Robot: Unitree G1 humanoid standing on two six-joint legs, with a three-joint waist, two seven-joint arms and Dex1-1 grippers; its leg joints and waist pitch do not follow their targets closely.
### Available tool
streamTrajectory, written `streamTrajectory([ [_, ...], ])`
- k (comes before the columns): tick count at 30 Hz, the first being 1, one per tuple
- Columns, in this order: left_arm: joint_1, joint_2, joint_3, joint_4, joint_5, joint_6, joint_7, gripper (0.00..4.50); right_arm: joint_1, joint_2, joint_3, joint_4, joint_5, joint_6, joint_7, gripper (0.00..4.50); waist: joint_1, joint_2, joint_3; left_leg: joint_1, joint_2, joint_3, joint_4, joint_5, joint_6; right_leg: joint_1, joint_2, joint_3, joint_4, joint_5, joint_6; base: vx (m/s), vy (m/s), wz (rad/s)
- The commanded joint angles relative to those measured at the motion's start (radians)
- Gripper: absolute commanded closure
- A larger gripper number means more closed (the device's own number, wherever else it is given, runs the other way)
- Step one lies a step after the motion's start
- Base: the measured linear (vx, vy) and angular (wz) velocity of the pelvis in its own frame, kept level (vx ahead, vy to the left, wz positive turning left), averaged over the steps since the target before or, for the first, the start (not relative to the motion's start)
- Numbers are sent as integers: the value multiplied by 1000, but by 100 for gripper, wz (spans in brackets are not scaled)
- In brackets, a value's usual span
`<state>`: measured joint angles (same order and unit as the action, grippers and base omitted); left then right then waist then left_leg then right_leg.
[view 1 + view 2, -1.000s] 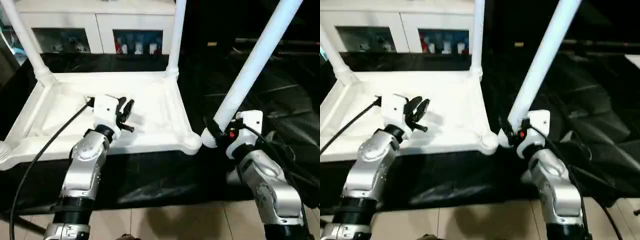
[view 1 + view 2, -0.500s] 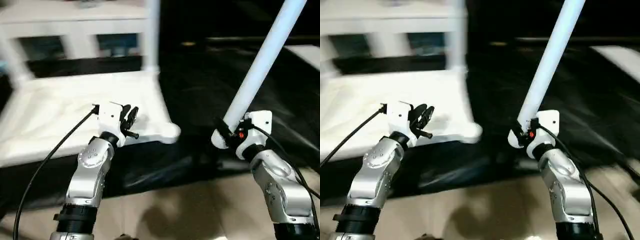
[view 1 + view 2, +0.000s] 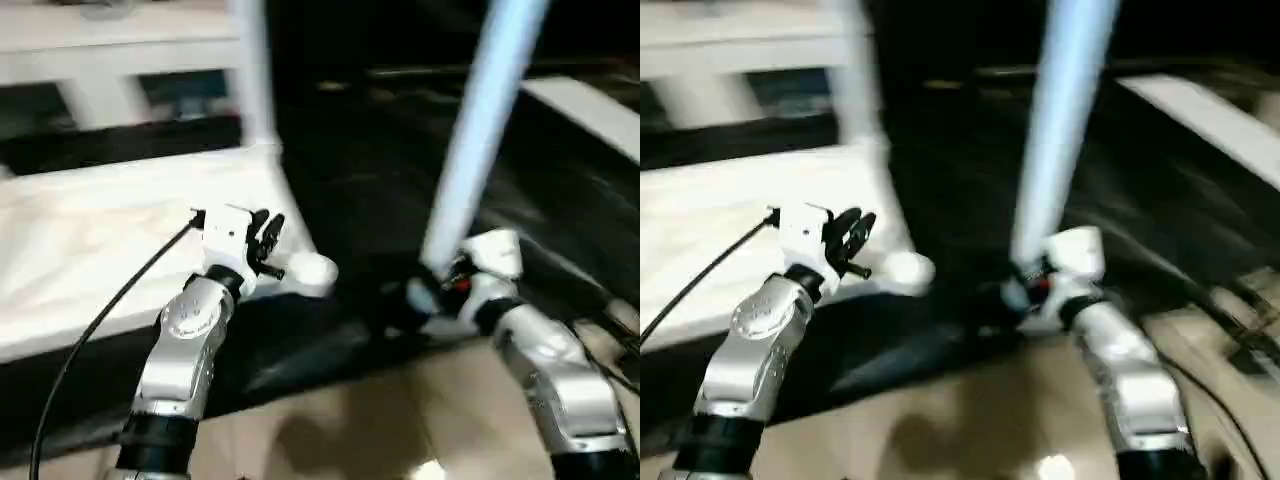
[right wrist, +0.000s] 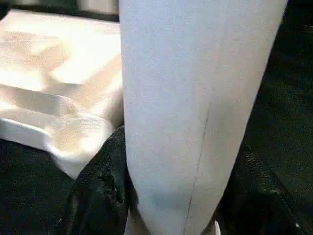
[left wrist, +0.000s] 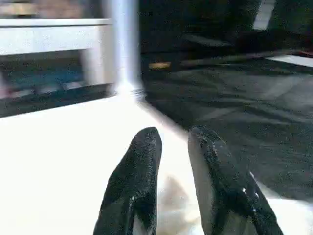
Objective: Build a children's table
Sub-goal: Move to table
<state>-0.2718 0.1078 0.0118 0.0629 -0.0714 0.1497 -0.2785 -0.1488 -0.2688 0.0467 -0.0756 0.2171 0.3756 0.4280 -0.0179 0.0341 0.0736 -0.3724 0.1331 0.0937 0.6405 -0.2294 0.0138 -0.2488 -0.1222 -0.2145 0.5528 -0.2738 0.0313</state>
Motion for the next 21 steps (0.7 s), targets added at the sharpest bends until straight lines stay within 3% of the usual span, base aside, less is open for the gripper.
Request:
streamTrajectory([
  [1, 9, 1, 7, -8, 1, 13, 8, 331, -5, -8, 2, -14, -15, -27, 18, 261, -41, 23, -78, 154, 104, -165, -134, -342, 242, -81, 57, 61, 59, -188, -145, 215, 11, 81],
  [2, 12, 1, 6, -11, 3, 14, 10, 331, -3, -13, 7, -12, -14, -38, 26, 261, -38, 17, -77, 180, 125, -223, -105, -133, 438, -138, 63, 116, 131, -147, -74, 224, 12, 73],
  [3, 14, 1, 4, -14, 3, 15, 12, 331, -1, -9, 2, -12, -7, -36, 27, 261, -34, 10, -77, 164, 110, -232, -88, 72, 545, -183, 58, 150, 173, -118, -18, 224, 12, 73],
  [4, 15, 1, 3, -15, 3, 15, 12, 331, 1, -2, -6, -12, 5, -30, 27, 261, -35, 8, -81, 174, 149, -168, -79, 154, 488, -213, 35, 178, 170, -63, 5, 168, -13, 59],
  [5, 16, -2, 6, -16, -3, 12, 12, 331, 1, 7, -22, -10, 22, -17, 20, 261, -23, -24, -83, 121, 130, -120, -103, 234, 441, -197, 31, 195, 167, 56, 31, 136, -58, 32],
  [6, 18, -6, 8, -17, -10, 1, 12, 331, 0, 6, -27, -7, 21, -22, 15, 261, -9, -33, -81, 97, 104, -91, -99, 265, 412, -191, 22, 209, 128, 133, 18, 136, -58, 32],
  [7, 19, -7, 8, -19, -13, -5, 12, 331, 0, 4, -28, -6, 18, -26, 13, 261, 3, -87, -86, 66, 19, -36, -54, 104, 309, -149, -27, 271, 17, 234, -9, 124, -93, 20],
  [8, 21, -9, 6, -23, -17, -12, 11, 331, 1, -1, -31, -2, 11, -37, 8, 261, 18, -122, -92, 9, -26, -13, -23, 3, 249, -94, -56, 320, -21, 150, 43, 105, -89, 28],
  [9, 22, -12, 8, -24, -23, -12, 9, 331, 2, 0, -39, 0, 9, -48, -2, 261, 46, -102, -89, 5, -27, -15, 24, -70, 134, -66, -122, 364, -40, 47, -85, 105, -89, 28],
  [10, 23, -12, 8, -24, -24, -11, 9, 331, 2, 1, -41, 1, 9, -50, -4, 261, 51, -94, -89, -22, -11, -26, 5, 36, 68, -34, -109, 341, 4, 261, -175, 88, -74, 7],
  [11, 22, -8, 1, -24, -14, -10, 7, 331, 1, 6, -54, 2, 10, -56, -17, 261, 52, -73, -87, -26, 13, -25, -34, 160, 30, -43, -59, 298, 34, 493, -231, 56, -51, -7],
  [12, 21, -3, -7, -23, 0, -6, 9, 331, -2, 13, -70, 2, 11, -63, -32, 261, 44, -65, -86, -20, 21, -22, -47, 218, 24, -58, -27, 275, 45, 558, -242, 56, -51, -7],
  [13, 18, -1, -12, -18, 10, -4, 12, 331, -5, 23, -91, 0, 17, -68, -50, 261, 36, -42, -85, 10, 52, -24, -57, 238, 18, -89, 9, 242, 51, 498, -282, 0, 0, 0],
  [14, 16, -2, -13, -14, 11, -5, 13, 331, -8, 31, -106, -3, 26, -68, -61, 261, 30, -37, -87, 25, 71, -30, -61, 226, 7, -98, 17, 229, 50, 424, -300, 0, 0, 0],
  [15, 14, -4, -13, -10, 9, -4, 12, 331, -10, 37, -121, -7, 34, -71, -70, 261, 17, -27, -88, 41, 117, -52, -80, 154, 10, -108, 23, 208, 48, 266, -314, 0, 0, 0],
  [16, 12, -6, -12, -7, 6, -2, 10, 331, -13, 41, -133, -9, 41, -75, -76, 261, 10, -6, -85, 57, 172, -81, -113, 68, 51, -126, 34, 182, 61, 126, -300, 0, 0, 0],
  [17, 10, -6, -13, -5, 5, -5, 5, 331, -15, 45, -143, -11, 49, -79, -82, 261, 2, 1, -78, 60, 216, -96, -144, -1, 126, -141, 36, 159, 83, 28, -256, -39, -64, 23],
  [18, 9, -6, -15, -4, 3, -8, 3, 331, -16, 48, -150, -11, 55, -82, -87, 261, 2, 2, -77, 58, 232, -97, -156, -30, 163, -148, 36, 151, 98, -3, -237, -39, -64, 23],
  [19, 8, -8, -14, -2, -3, -7, 2, 331, -18, 49, -155, -11, 59, -85, -90, 261, 3, -1, -76, 56, 242, -88, -170, -73, 223, -162, 34, 146, 129, -29, -213, -30, -114, 23],
  [20, 6, -12, -11, 0, -13, -3, 2, 331, -20, 51, -164, -12, 65, -92, -96, 261, 4, -3, -77, 56, 234, -78, -165, -80, 258, -165, 28, 154, 133, -26, -213, -22, -178, 20],
  [21, 2, -7, -15, 4, -11, 1, 0, 331, -24, 52, -172, -12, 68, -96, -101, 261, 9, -27, -80, 39, 178, -31, -119, -100, 304, -158, -5, 188, 78, 33, -292, -22, -178, 20],
])
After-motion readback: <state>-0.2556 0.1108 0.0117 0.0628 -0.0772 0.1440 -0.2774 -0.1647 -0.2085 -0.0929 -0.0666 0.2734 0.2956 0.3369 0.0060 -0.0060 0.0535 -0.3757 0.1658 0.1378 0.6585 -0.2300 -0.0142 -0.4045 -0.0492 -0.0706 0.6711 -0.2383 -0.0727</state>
